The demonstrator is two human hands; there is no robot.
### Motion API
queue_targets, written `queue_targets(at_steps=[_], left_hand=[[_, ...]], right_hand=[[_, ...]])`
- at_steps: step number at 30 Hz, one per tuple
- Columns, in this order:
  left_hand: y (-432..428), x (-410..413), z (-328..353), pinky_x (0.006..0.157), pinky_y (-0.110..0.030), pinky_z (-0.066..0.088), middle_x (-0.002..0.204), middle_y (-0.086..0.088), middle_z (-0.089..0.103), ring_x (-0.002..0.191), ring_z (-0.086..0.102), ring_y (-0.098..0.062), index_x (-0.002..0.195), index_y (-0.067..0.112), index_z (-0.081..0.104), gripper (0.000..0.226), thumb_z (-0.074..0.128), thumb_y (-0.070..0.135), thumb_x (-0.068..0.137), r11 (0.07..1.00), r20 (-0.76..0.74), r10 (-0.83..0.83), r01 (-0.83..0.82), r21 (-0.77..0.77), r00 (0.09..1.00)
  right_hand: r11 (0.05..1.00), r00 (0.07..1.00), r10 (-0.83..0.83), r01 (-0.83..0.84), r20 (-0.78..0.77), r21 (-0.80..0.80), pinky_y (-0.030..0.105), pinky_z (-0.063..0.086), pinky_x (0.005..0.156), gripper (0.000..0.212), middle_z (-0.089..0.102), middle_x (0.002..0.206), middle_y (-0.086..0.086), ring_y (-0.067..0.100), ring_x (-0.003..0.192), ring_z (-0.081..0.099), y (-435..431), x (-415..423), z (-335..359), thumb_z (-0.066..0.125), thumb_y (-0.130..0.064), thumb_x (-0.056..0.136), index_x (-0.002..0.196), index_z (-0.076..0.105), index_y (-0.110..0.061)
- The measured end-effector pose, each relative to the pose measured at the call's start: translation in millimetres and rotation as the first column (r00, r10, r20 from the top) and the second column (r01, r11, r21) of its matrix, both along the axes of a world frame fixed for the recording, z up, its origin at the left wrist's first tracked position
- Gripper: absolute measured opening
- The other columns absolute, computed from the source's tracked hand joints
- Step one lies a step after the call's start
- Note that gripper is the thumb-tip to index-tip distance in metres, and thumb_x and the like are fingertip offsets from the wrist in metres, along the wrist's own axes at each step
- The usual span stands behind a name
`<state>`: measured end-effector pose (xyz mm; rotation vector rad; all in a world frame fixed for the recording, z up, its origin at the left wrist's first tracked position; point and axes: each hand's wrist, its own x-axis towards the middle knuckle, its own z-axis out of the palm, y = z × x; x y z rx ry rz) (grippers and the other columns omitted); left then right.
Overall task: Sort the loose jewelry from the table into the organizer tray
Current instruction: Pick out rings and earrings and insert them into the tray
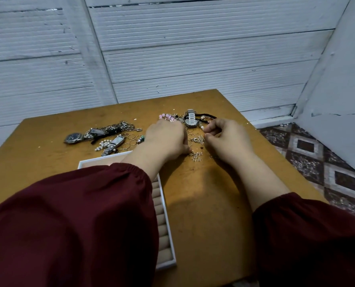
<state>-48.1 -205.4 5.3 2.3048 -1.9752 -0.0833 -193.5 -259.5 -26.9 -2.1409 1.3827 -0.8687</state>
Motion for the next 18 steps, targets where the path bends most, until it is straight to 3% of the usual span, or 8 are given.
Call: queue_targets(at_steps=[2, 5, 12, 18], left_hand=[[0.3, -1.2, -2.3, 0.077, -0.034, 0.048, 0.100, -0.003, 0.066, 0.101, 0.058, -0.025, 0.090, 0.027, 0.068, 0.022, 0.068, 0.046, 0.081, 1.000, -0.005, -0.008, 0.007, -0.013, 1.000], [2.0, -4.7, -4.1, 0.079, -0.035, 0.049, 0.100, -0.003, 0.065, 0.102, 0.057, -0.025, 0.095, 0.025, 0.067, 0.020, 0.066, 0.040, 0.082, 1.000, -0.002, -0.007, 0.007, -0.027, 1.000], [4.2, -5.5, -4.6, 0.070, -0.032, 0.041, 0.089, -0.001, 0.063, 0.096, 0.054, -0.024, 0.080, 0.024, 0.063, 0.010, 0.066, 0.034, 0.079, 0.999, -0.047, -0.031, 0.030, -0.021, 0.998], [5.6, 3.0, -5.0, 0.081, -0.037, 0.047, 0.091, -0.005, 0.064, 0.097, 0.051, -0.027, 0.081, 0.023, 0.062, 0.010, 0.059, 0.032, 0.083, 0.995, -0.098, -0.055, 0.046, -0.088, 0.994]], right_hand=[[1.000, 0.999, -0.003, 0.003, -0.034, -0.007, 0.025, 0.041, 0.063, 0.009, 0.062, 0.076, -0.011, 0.013, 0.076, 0.060, 1.1, 0.4, -0.8, 0.061, -0.020, 0.084, 0.081, 0.062, -0.028], [1.000, 0.998, -0.001, 0.000, -0.068, -0.015, 0.028, 0.045, 0.067, 0.009, 0.061, 0.076, -0.012, 0.015, 0.078, 0.060, 2.8, 1.0, 0.0, 0.059, -0.021, 0.086, 0.082, 0.060, -0.029], [1.000, 0.997, -0.003, 0.002, -0.072, -0.020, 0.031, 0.049, 0.071, 0.010, 0.056, 0.069, -0.016, 0.016, 0.081, 0.062, 2.1, 0.4, 1.8, 0.059, -0.020, 0.086, 0.085, 0.062, -0.030], [0.998, 0.974, 0.047, -0.052, -0.220, -0.020, 0.028, 0.042, 0.068, 0.010, 0.055, 0.079, -0.013, 0.016, 0.090, 0.059, 0.3, 4.5, 2.8, 0.058, -0.027, 0.091, 0.097, 0.065, -0.031]])
